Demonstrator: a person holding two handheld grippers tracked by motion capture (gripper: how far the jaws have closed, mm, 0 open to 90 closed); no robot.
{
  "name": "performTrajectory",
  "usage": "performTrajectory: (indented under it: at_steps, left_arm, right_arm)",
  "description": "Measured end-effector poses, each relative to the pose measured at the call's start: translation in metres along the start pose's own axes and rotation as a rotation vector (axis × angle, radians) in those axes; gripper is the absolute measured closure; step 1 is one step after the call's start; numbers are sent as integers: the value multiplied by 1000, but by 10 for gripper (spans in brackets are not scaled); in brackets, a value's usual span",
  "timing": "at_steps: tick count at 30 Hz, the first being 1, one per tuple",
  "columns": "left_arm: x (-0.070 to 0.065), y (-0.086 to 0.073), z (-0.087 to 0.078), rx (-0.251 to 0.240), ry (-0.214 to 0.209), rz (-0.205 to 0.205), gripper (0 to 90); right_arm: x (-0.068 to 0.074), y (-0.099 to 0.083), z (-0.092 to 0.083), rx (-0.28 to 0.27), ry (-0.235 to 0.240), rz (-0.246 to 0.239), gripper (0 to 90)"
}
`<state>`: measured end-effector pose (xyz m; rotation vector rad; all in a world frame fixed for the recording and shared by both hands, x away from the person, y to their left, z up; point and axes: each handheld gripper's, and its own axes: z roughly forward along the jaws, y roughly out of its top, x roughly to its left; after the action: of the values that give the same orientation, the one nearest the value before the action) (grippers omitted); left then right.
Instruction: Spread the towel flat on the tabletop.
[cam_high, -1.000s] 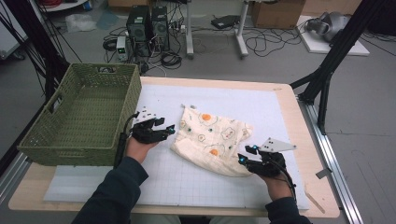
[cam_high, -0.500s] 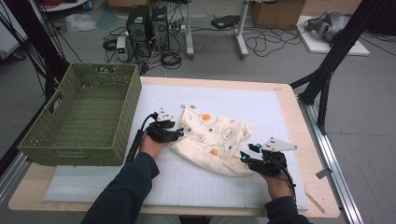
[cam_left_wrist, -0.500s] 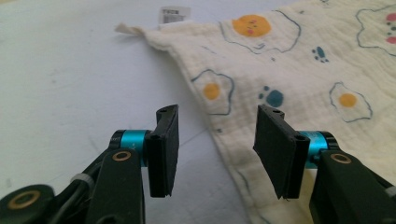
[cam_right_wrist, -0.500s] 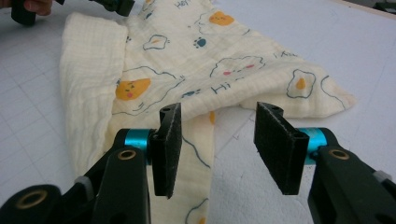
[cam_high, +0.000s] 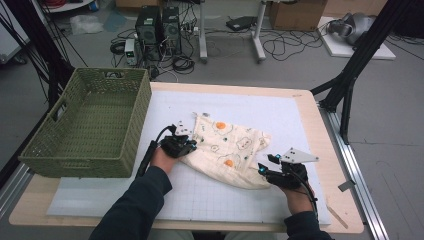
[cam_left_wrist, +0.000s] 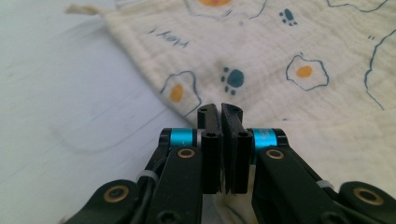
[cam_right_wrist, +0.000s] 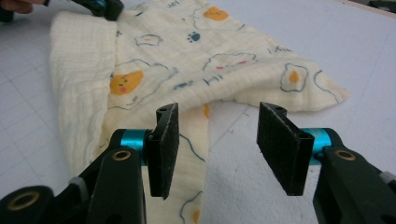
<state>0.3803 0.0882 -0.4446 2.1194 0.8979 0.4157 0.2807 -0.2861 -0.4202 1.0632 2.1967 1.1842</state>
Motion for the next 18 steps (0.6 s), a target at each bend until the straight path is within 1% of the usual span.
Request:
performTrajectory:
  at_steps: [1, 4, 7, 8, 9, 11, 13, 14, 16, 17, 18]
  left_arm:
    - [2, -4, -6, -21, 12, -16, 862]
    - [8, -16, -21, -36, 32, -53, 861]
    - [10, -26, -31, -45, 29, -68, 860]
    - [10, -29, -33, -36, 21, -73, 859]
    - [10, -31, -36, -44, 18, -72, 858]
    - [9, -34, -39, -48, 17, -73, 857]
    - [8, -38, -41, -53, 21, -76, 858]
    - [8, -39, -41, -47, 21, -76, 858]
    - [7, -39, -42, -54, 26, -69, 855]
    - [6, -38, -42, -62, 24, -67, 854]
    - [6, -38, -43, -64, 24, -65, 854]
  right_arm:
    - [-1, 0, 0, 0, -6, 1, 485]
    - [-5, -2, -1, 6, -30, 26, 494]
    - [-8, -1, 1, 15, -53, 60, 501]
    - [-9, -1, 2, 16, -55, 62, 501]
    - [-9, 0, 4, 22, -62, 66, 501]
    - [-11, 2, 10, 45, -80, 71, 502]
    - [-14, 5, 18, 58, -81, 98, 502]
    - [-16, 7, 23, 64, -83, 109, 502]
    - [-18, 11, 32, 71, -76, 121, 502]
    - [-18, 14, 38, 78, -76, 123, 502]
    - [-18, 17, 45, 86, -73, 113, 502]
